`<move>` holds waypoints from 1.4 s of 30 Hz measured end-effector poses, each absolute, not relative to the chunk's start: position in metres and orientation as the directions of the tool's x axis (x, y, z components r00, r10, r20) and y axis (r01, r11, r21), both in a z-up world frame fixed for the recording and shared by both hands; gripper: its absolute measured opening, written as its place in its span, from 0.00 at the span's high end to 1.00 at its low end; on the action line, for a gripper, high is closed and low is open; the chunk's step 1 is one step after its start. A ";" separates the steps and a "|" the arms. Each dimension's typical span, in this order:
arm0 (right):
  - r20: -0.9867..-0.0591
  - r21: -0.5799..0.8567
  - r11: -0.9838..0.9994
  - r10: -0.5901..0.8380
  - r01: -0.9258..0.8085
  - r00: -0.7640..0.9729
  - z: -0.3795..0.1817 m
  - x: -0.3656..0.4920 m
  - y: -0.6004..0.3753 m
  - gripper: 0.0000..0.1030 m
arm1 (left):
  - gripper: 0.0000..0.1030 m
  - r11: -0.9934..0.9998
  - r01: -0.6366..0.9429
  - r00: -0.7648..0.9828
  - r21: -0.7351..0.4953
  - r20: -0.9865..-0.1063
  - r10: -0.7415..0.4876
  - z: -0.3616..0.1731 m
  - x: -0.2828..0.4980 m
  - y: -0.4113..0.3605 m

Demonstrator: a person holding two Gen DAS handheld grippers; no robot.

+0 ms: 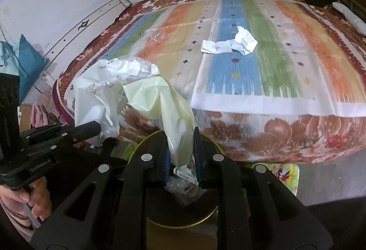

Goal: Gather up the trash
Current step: 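Lift and carry both bags over the bin in left and right grippers, then open both grippers over the bin to drop the two bags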

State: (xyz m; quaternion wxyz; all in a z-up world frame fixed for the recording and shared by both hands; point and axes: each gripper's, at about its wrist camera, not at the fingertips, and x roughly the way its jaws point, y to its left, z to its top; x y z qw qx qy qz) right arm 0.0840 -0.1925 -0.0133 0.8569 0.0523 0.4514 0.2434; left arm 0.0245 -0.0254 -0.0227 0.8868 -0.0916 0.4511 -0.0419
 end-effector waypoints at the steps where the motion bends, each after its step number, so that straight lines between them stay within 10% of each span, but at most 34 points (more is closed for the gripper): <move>1: -0.749 0.312 0.875 0.467 -0.371 0.470 -0.015 0.081 -0.192 0.84 | 0.92 0.980 -0.009 0.582 -0.198 -0.798 -0.156 -0.025 0.021 -0.027; 32: -0.814 0.276 0.916 0.384 -0.293 0.435 -0.054 0.032 -0.188 0.78 | 0.90 0.974 -0.119 0.483 -0.193 -0.868 -0.114 -0.071 -0.027 -0.044; 36: -0.820 0.280 0.916 0.384 -0.288 0.424 -0.056 0.034 -0.187 0.60 | 0.65 0.971 -0.127 0.486 -0.204 -0.866 -0.119 -0.071 -0.024 -0.043; 42: -0.827 0.292 0.909 0.396 -0.297 0.400 -0.059 0.035 -0.186 0.59 | 0.65 0.970 -0.129 0.488 -0.206 -0.865 -0.119 -0.071 -0.024 -0.043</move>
